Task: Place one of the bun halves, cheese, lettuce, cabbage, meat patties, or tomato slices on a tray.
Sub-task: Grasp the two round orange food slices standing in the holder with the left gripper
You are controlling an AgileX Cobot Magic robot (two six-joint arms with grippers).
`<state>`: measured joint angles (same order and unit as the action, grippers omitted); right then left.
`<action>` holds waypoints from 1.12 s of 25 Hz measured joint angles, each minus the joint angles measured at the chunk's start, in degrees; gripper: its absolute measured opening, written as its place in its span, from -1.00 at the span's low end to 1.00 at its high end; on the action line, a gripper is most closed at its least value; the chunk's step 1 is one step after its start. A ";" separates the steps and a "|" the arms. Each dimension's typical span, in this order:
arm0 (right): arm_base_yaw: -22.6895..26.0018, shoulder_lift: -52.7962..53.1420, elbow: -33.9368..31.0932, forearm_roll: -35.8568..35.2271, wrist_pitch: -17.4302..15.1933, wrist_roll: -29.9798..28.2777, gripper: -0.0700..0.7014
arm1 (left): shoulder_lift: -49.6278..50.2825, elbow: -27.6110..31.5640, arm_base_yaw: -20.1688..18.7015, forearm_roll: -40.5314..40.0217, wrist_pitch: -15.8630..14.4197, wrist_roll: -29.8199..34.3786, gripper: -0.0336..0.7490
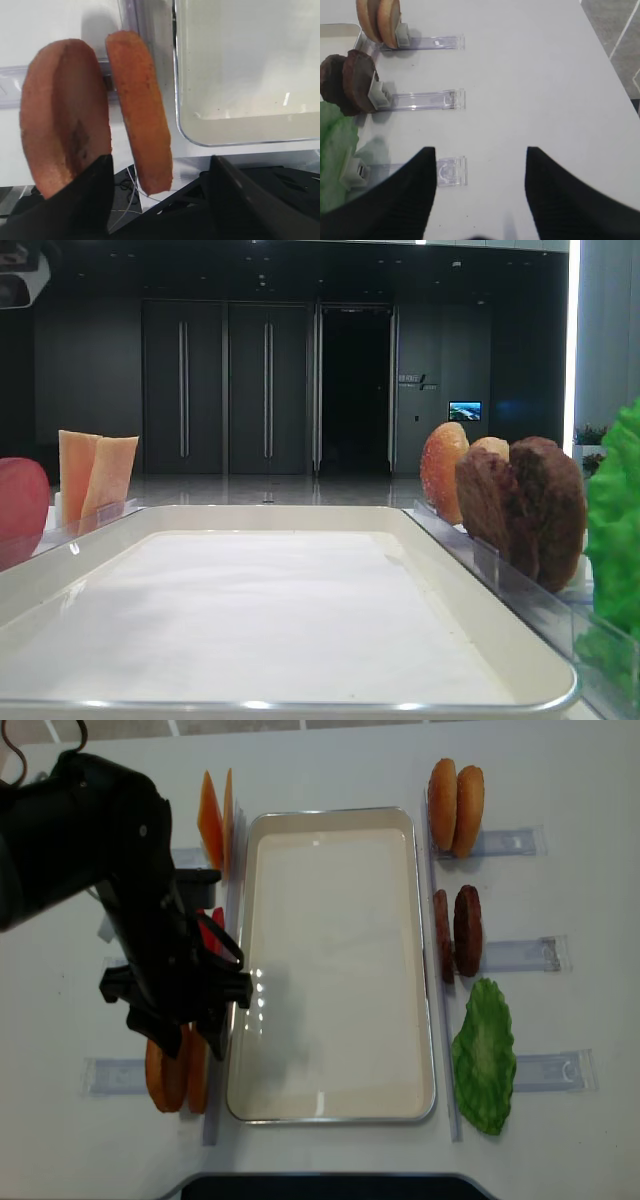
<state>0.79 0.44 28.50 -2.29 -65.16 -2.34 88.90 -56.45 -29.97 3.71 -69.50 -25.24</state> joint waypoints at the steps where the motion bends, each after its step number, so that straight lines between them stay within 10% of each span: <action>1: 0.00 0.00 0.00 0.00 0.00 0.00 0.24 | 0.00 0.00 0.00 -0.19 0.00 0.00 0.24; 14: 0.00 0.00 0.00 0.00 0.00 0.00 0.24 | 2.87 0.00 0.00 -3.71 0.16 0.00 0.22; 22: 0.00 0.00 0.00 0.00 0.00 0.00 0.24 | 2.87 0.00 0.00 -4.08 0.16 0.00 -0.48; 28: 0.00 0.00 0.00 0.00 0.00 0.00 0.24 | 2.87 0.00 0.00 -4.44 0.16 0.00 -0.54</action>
<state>0.79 0.44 28.50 -2.29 -65.16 -2.34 91.76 -56.45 -29.97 -0.73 -69.34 -25.24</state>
